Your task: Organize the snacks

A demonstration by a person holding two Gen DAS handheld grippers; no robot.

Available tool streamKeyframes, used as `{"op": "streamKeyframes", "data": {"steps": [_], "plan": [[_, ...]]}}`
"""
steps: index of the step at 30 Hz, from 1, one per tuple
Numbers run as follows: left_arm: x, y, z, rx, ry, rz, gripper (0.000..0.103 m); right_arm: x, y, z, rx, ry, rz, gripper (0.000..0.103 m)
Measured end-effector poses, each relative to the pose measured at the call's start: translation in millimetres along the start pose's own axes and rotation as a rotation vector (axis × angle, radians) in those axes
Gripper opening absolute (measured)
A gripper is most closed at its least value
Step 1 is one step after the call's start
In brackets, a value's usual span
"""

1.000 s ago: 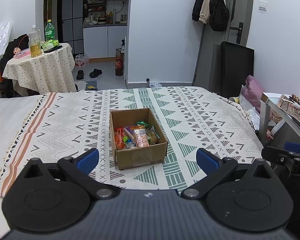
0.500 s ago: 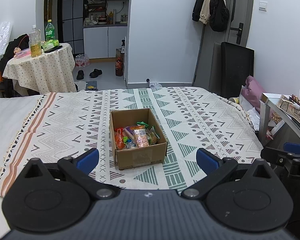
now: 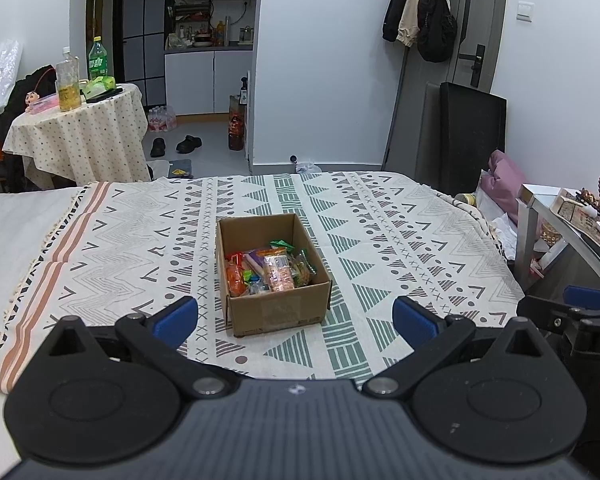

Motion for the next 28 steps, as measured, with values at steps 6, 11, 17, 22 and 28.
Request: {"op": "streamKeyframes", "data": {"steps": [6,11,17,22,28], "plan": [[3.4,-0.6,-4.1,0.003,-0.002,0.003,0.103,2.0,-0.7,-0.1,0.004,0.002,0.002,0.103],[4.5,-0.4,-6.8,0.009,0.0,0.004,0.103,4.1,-1.7,-0.8,0.002,0.005,0.009,0.103],[3.1,0.1,-6.7,0.014,0.001,0.001,0.103,4.0,-1.1,-0.9,0.003,0.004,0.009,0.103],[2.7,1.1,-9.3,0.019,-0.002,0.001,0.103,4.1,-1.0,-1.2,0.003,0.004,0.009,0.103],[2.3,0.7,-9.1,0.021,0.003,0.005,0.103,4.4,-0.4,-1.4,0.003,0.005,0.007,0.103]]}}
Point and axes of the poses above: each gripper's, at about its wrist camera, not at the fingertips, and y roughly against the way its jaws point, z to its left, x to its underside, the point moved 7 cm from there along -y, roughly the way its jaws point, and after that the axes turned 12 degrees about -x, right-handed, at the moved point
